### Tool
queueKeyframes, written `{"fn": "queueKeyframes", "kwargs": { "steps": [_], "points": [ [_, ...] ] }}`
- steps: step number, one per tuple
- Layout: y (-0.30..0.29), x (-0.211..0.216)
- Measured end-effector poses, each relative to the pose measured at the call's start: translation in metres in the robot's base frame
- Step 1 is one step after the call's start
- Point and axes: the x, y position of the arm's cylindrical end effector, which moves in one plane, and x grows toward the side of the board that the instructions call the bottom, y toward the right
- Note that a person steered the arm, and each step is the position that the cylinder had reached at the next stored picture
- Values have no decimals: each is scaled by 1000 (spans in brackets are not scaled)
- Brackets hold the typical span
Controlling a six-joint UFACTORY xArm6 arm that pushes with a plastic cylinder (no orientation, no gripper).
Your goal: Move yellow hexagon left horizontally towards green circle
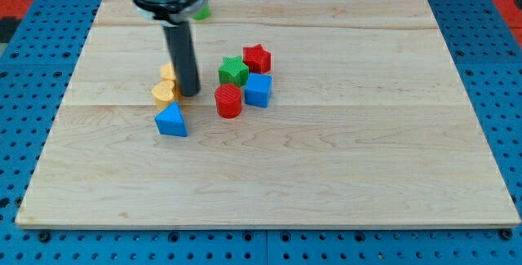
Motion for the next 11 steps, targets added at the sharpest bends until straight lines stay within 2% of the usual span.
{"fn": "queueKeyframes", "kwargs": {
  "steps": [1,3,4,6,8,9,10,11],
  "points": [
    [-40,-34],
    [-68,-24],
    [-75,-40],
    [-71,-105],
    [-64,-146],
    [-88,-95],
    [-109,0],
    [-62,67]
  ]
}}
